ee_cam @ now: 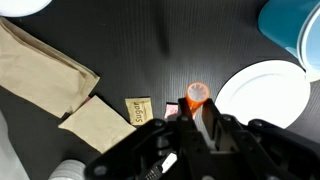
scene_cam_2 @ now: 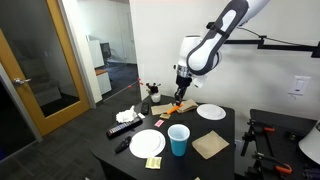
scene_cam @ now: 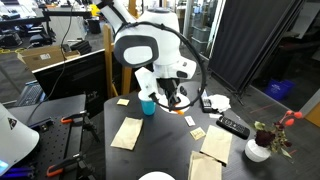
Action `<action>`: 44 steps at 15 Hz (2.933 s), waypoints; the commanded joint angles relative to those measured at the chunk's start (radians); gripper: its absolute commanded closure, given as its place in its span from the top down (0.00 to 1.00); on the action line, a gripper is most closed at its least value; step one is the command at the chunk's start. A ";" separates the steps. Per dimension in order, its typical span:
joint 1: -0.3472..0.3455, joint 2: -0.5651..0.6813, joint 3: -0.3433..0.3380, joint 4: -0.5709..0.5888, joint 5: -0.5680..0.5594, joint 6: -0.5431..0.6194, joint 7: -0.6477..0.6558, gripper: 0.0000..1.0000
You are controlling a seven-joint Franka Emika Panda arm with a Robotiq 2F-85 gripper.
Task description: Take the orange marker out of the light blue cup
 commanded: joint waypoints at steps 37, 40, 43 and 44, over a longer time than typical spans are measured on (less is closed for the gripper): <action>-0.110 -0.098 0.118 -0.150 0.187 -0.013 -0.272 1.00; -0.034 -0.182 0.050 -0.178 0.062 -0.060 -0.148 1.00; 0.018 -0.262 0.004 -0.191 -0.041 -0.133 -0.064 1.00; 0.030 -0.287 -0.004 -0.191 -0.065 -0.162 -0.049 1.00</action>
